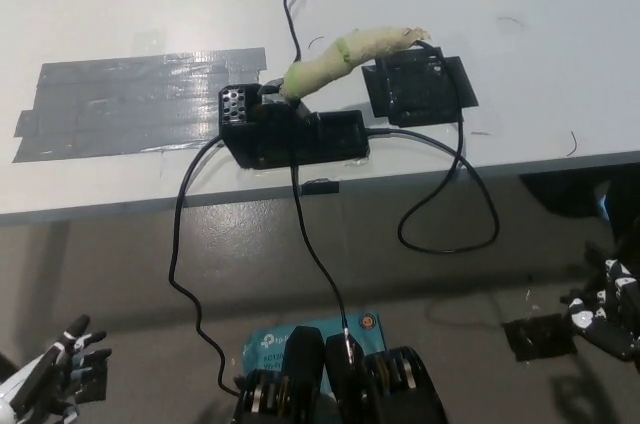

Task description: The robot uses its right hand to grab and lift the soldering gun kept on the middle of the table and puts it in its base

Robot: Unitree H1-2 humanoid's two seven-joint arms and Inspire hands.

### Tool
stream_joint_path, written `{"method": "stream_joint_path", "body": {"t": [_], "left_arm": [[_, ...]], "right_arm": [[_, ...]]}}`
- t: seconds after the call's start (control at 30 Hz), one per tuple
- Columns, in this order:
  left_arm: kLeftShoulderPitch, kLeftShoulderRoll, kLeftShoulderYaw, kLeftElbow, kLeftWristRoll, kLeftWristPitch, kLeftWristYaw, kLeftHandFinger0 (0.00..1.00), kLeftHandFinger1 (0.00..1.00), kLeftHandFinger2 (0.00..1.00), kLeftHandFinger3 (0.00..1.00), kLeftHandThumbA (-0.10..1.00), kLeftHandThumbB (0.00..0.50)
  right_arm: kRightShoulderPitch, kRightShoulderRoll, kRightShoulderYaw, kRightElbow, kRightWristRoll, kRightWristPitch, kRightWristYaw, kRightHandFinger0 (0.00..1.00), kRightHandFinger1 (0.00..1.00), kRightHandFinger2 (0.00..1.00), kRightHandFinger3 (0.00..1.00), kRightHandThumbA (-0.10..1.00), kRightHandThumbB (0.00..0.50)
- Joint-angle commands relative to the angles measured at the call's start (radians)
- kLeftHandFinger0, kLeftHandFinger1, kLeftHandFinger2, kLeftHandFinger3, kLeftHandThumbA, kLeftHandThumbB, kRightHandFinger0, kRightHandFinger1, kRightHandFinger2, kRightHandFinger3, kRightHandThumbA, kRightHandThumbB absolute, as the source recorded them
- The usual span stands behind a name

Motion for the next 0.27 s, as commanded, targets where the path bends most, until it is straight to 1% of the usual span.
{"method": "stream_joint_path", "body": {"t": [0.0,0.03,0.1,0.13,0.17,0.2,0.23], "left_arm": [[0.009,0.012,0.027,0.001,-0.014,-0.025,0.021,0.91,0.95,1.0,1.0,1.0,0.318],[0.006,0.014,0.029,0.008,-0.015,-0.032,0.018,0.89,0.95,0.99,1.0,1.0,0.311],[-0.001,0.012,0.026,0.011,-0.006,-0.023,0.025,0.89,0.95,0.99,1.0,1.0,0.319],[-0.006,0.011,0.026,0.022,-0.007,-0.028,0.025,0.87,0.94,0.98,1.0,1.0,0.325],[-0.005,0.009,0.026,0.023,-0.008,-0.028,0.026,0.87,0.94,0.98,1.0,1.0,0.316],[0.0,0.003,0.026,0.023,-0.01,-0.025,0.029,0.88,0.95,0.99,1.0,1.0,0.302],[0.003,0.0,0.025,0.023,-0.01,-0.024,0.03,0.88,0.96,1.0,1.0,1.0,0.302]], "right_arm": [[-0.037,-0.029,0.024,-0.01,0.037,0.019,-0.021,0.24,0.55,1.0,1.0,0.2,0.345],[-0.042,-0.028,0.029,-0.009,0.033,0.028,-0.028,0.22,0.53,1.0,1.0,0.22,0.354],[-0.043,-0.029,0.028,-0.011,0.042,0.031,-0.038,0.22,0.52,0.99,1.0,0.2,0.356],[-0.048,-0.032,0.031,-0.007,0.039,0.029,-0.042,0.24,0.54,0.99,1.0,0.21,0.358],[-0.049,-0.033,0.033,-0.006,0.041,0.031,-0.044,0.24,0.55,0.99,1.0,0.2,0.353],[-0.051,-0.039,0.032,0.003,0.044,0.029,-0.046,0.26,0.58,0.99,1.0,0.2,0.356],[-0.051,-0.042,0.033,0.007,0.045,0.028,-0.047,0.26,0.59,1.0,1.0,0.21,0.357]]}}
